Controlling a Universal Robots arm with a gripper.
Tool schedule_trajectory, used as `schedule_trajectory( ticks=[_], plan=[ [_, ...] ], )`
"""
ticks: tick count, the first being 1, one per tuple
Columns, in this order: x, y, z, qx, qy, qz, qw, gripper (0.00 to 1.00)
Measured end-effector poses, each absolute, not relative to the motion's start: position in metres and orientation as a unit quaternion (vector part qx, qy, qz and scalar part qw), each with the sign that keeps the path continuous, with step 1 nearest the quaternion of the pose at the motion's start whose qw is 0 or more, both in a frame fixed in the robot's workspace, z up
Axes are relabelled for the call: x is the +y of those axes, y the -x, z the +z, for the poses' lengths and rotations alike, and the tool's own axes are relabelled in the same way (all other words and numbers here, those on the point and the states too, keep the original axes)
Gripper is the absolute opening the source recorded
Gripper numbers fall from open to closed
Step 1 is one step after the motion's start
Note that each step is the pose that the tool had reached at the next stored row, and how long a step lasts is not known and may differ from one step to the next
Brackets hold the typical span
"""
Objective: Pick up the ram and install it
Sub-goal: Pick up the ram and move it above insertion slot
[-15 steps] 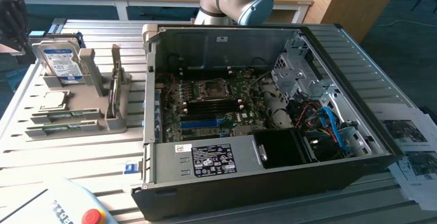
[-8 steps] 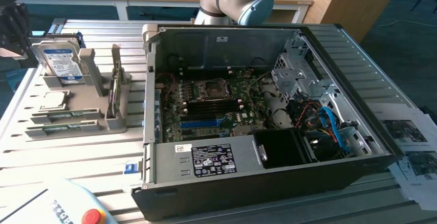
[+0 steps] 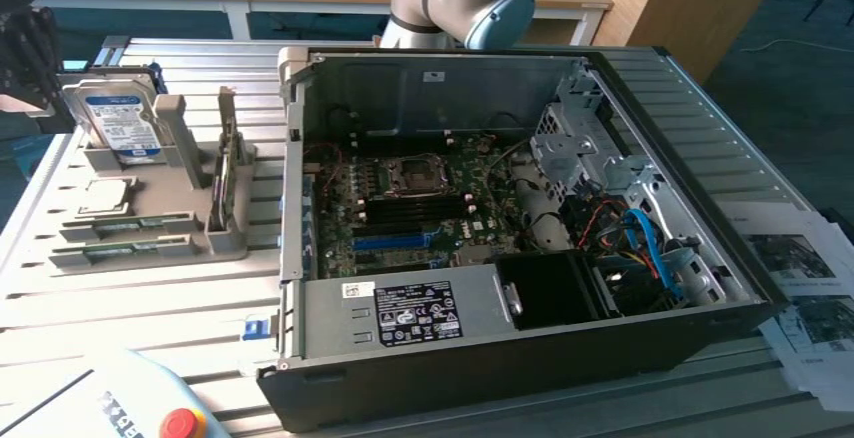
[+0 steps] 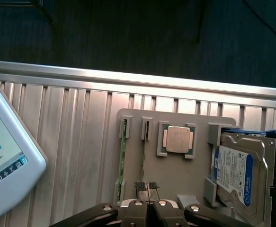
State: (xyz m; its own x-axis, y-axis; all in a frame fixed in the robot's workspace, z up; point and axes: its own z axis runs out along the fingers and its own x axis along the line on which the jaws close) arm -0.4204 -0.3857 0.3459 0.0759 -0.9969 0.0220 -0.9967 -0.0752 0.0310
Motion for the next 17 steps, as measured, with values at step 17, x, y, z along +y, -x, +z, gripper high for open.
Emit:
schedule_trajectory(
  ticks=[17],
  plan=[
    [-0.3857, 0.4205, 0.3459, -0.691, -0.723, 0.001, 0.015, 0.10]
  ],
)
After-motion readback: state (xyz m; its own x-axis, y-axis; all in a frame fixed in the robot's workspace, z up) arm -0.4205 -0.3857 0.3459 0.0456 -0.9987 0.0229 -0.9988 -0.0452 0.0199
